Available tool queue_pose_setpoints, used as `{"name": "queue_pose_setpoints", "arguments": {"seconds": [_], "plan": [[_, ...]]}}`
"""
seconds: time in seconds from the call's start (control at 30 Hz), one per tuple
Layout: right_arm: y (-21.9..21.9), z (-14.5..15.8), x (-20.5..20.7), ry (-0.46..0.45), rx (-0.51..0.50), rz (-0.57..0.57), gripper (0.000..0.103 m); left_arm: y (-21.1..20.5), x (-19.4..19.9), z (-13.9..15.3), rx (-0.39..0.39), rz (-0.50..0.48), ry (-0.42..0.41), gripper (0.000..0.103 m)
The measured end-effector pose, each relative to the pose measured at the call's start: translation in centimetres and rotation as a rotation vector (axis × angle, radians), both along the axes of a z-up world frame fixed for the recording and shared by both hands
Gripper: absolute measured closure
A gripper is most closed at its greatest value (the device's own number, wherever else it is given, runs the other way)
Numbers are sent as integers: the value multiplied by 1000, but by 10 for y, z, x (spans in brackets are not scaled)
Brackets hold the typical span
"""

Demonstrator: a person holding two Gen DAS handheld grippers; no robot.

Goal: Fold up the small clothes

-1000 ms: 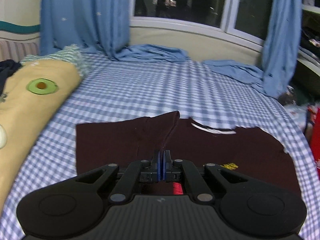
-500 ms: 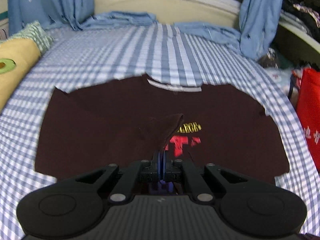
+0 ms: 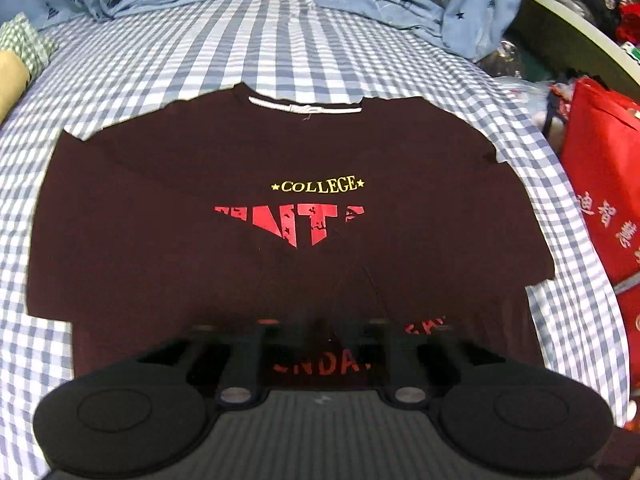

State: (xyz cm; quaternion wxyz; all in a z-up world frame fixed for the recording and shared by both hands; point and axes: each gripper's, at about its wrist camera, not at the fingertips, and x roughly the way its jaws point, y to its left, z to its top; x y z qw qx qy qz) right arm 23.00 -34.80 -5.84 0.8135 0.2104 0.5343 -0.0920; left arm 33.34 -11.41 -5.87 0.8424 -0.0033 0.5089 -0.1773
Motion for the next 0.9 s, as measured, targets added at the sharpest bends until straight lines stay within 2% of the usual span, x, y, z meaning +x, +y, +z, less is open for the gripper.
{"name": "queue_pose_setpoints", "arguments": {"seconds": [0.03, 0.17, 0.2, 0.3, 0.4, 0.5, 0.6, 0.67, 0.77, 0.83, 0.9], "plan": [[3, -1, 2, -2, 3, 5, 1, 4, -3, 5, 3, 3, -17, 43], [23, -6, 16, -7, 11, 42, 1, 30, -5, 14, 3, 16, -23, 39], [29, -6, 20, -13, 12, 56, 1, 40, -3, 14, 13, 36, -23, 34], [52, -6, 35, -43, 12, 110, 1, 77, 13, 11, 65, 128, -23, 18], [78, -5, 50, -77, 8, 180, 1, 122, 36, 5, 118, 251, -24, 7], [105, -5, 65, -98, -11, 252, 1, 168, 66, -2, 186, 370, -41, 4], [130, -3, 77, -135, 5, 314, 1, 208, 100, -13, 221, 450, -43, 4], [147, 0, 85, -165, 21, 354, 1, 232, 124, -22, 205, 482, -40, 4], [172, 2, 96, -177, 8, 397, 1, 253, 163, -36, 143, 489, -29, 4], [185, 5, 99, -170, -6, 391, 1, 259, 189, -46, 102, 470, -29, 4], [192, 9, 98, -168, 1, 374, 1, 257, 212, -56, 100, 468, -27, 4]]}}
